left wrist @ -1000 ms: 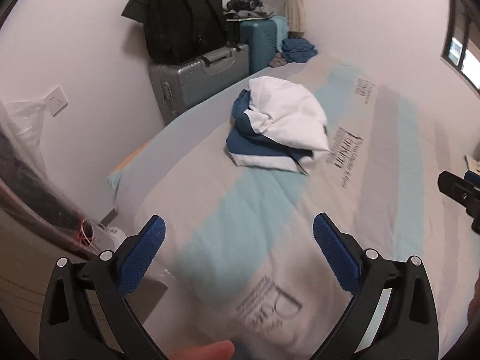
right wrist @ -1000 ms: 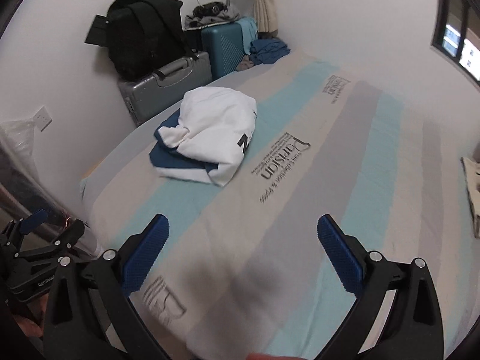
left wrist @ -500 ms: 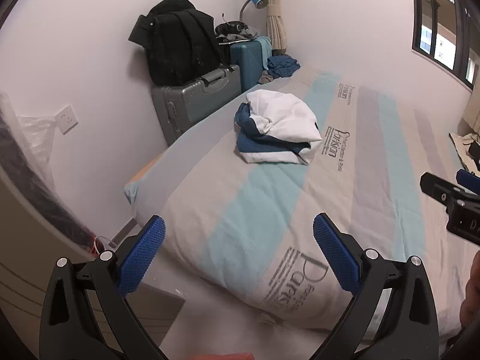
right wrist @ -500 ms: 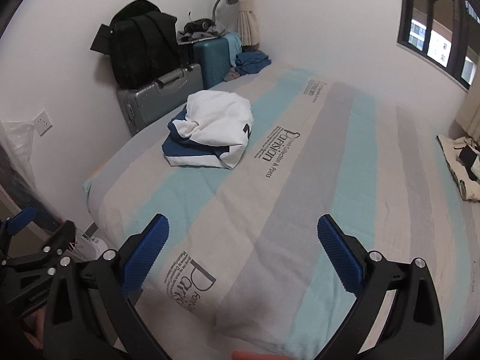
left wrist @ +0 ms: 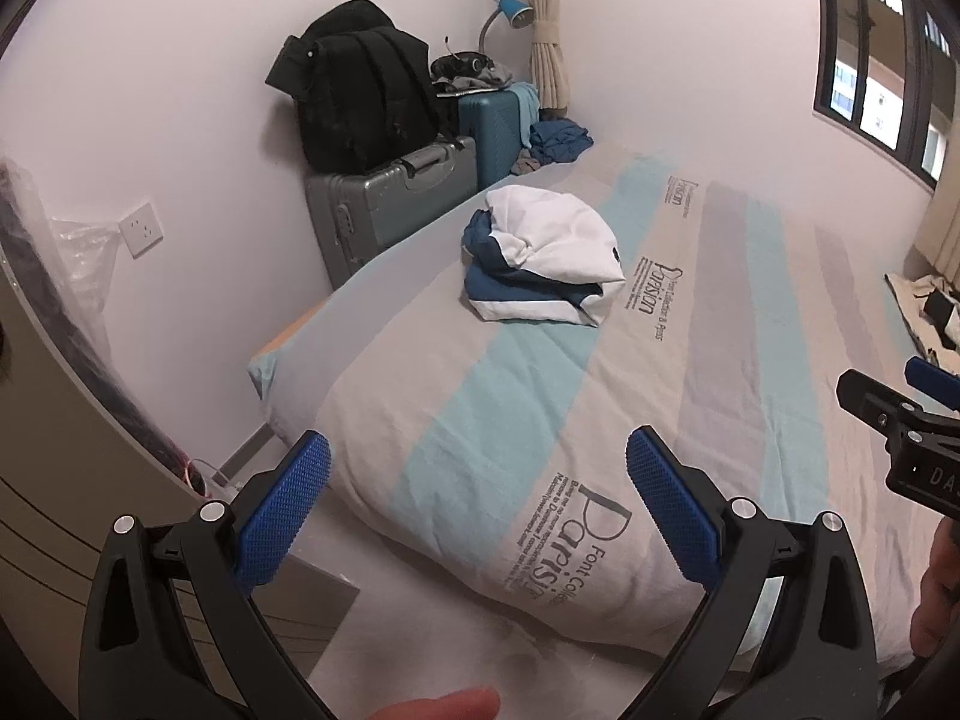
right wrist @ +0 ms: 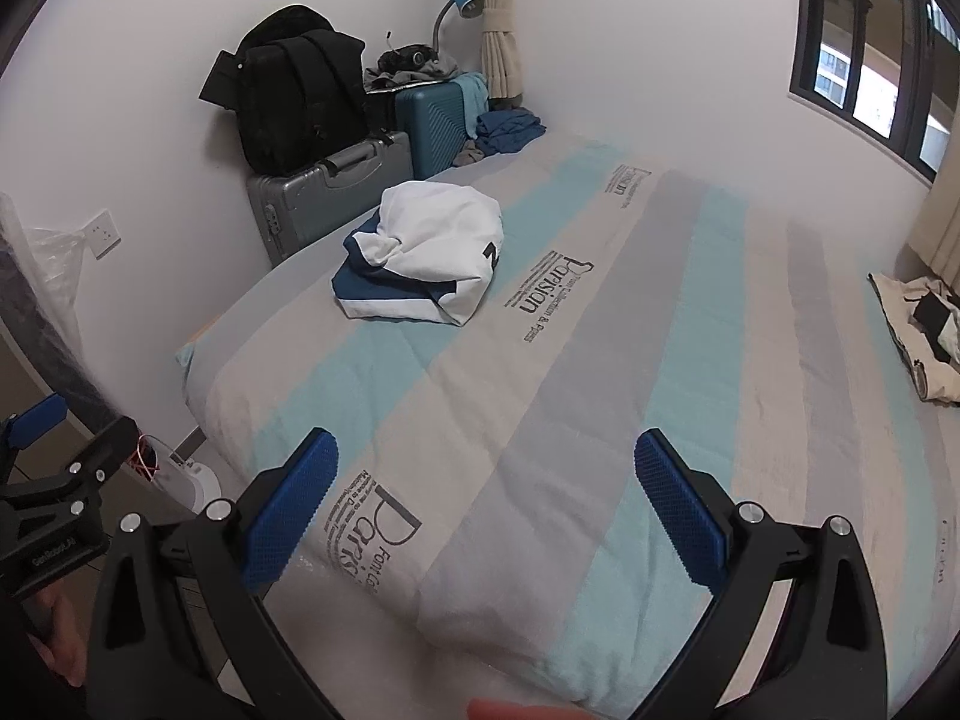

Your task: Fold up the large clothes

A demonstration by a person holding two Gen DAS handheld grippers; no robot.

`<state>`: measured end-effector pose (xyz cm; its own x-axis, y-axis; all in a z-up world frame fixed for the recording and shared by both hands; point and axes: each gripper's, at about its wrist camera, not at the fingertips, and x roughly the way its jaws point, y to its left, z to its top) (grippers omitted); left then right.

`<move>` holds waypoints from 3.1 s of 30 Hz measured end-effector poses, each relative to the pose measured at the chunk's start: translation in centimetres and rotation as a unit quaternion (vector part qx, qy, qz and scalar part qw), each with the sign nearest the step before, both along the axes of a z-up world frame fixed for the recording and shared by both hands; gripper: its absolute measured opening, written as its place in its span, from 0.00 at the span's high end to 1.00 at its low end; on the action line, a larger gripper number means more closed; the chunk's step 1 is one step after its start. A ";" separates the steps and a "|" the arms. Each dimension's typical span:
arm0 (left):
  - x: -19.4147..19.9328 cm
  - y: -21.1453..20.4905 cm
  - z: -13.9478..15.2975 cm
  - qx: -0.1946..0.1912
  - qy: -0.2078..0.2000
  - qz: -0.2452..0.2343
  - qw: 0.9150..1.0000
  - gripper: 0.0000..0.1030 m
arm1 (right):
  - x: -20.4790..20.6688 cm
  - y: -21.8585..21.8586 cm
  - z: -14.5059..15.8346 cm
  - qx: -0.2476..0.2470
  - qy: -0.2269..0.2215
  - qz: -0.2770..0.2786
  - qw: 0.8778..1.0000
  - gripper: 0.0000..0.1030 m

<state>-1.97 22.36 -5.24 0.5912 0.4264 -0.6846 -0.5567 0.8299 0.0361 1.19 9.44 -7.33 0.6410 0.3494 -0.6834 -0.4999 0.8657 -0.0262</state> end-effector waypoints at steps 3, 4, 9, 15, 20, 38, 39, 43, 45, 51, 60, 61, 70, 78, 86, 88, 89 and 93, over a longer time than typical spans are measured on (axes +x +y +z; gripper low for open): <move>0.1 0.0 -0.1 0.000 0.000 0.000 1.000 0.06 | 0.0 -0.3 0.2 -0.001 -0.003 0.001 1.000 0.07; 0.1 0.0 -0.1 0.000 0.000 0.001 1.000 0.06 | 0.0 -0.2 0.2 -0.002 -0.005 0.000 1.000 0.07; 0.3 0.1 -0.3 -0.002 -0.001 -0.002 1.000 0.06 | 0.1 0.0 0.3 -0.002 -0.008 -0.001 1.000 0.07; 0.5 0.4 -0.4 -0.006 -0.001 -0.007 1.000 0.06 | 0.5 0.1 0.1 -0.006 -0.007 -0.003 1.000 0.07; 0.7 0.9 -0.5 -0.011 0.000 0.000 1.000 0.06 | 0.8 0.2 -0.1 -0.006 -0.005 -0.002 1.000 0.07; 1.2 1.2 -1.2 -0.019 0.005 0.006 1.000 0.06 | 1.1 0.3 -0.5 -0.009 -0.004 0.001 1.000 0.07; 1.1 1.2 -1.2 -0.019 0.004 0.006 1.000 0.06 | 1.0 0.3 -0.5 -0.010 -0.005 0.001 1.000 0.07; 1.2 1.3 -1.3 -0.024 0.004 0.007 1.000 0.06 | 1.1 0.2 -0.5 -0.010 -0.005 0.001 1.000 0.07; 1.3 1.3 -1.4 -0.027 0.003 0.007 1.000 0.06 | 1.1 0.2 -0.5 -0.010 -0.005 0.002 1.000 0.07; 1.2 0.8 -1.5 -0.028 0.000 0.008 1.000 0.06 | 1.1 0.3 -0.6 -0.009 -0.004 0.002 1.000 0.07; 1.0 0.4 -1.6 -0.028 -0.004 0.010 1.000 0.06 | 1.0 0.2 -0.5 -0.008 -0.006 0.004 1.000 0.07; 1.1 0.5 -1.6 -0.029 -0.003 0.010 1.000 0.06 | 0.9 0.1 -0.4 -0.009 -0.006 0.004 1.000 0.07; 0.9 -0.4 -1.5 -0.032 -0.008 0.011 0.999 0.06 | 0.9 0.0 -0.2 -0.009 -0.008 0.004 1.000 0.07; 1.0 -1.1 -1.3 -0.031 -0.007 0.010 0.999 0.06 | 1.2 -0.1 -0.2 -0.007 -0.005 0.001 1.000 0.07; 1.2 -1.1 -1.2 -0.034 -0.004 0.011 0.999 0.06 | 1.2 -0.2 -0.1 -0.007 -0.005 0.001 1.000 0.07; 1.2 -1.1 -1.3 -0.035 -0.001 0.014 0.999 0.06 | 1.2 -0.2 -0.2 -0.008 -0.005 0.001 1.000 0.07; 1.2 -1.1 -1.3 -0.034 0.000 0.015 0.999 0.06 | 1.2 -0.2 -0.3 -0.009 -0.004 0.001 1.000 0.07; 1.1 -1.4 -1.3 -0.027 -0.007 0.015 0.999 0.06 | 1.1 -0.2 -0.4 -0.009 -0.005 0.001 1.000 0.07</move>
<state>-0.88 21.00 -6.57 0.5886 0.4067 -0.6987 -0.5818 0.8131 -0.0169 2.33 9.26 -7.74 0.6472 0.3375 -0.6836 -0.5008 0.8643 -0.0474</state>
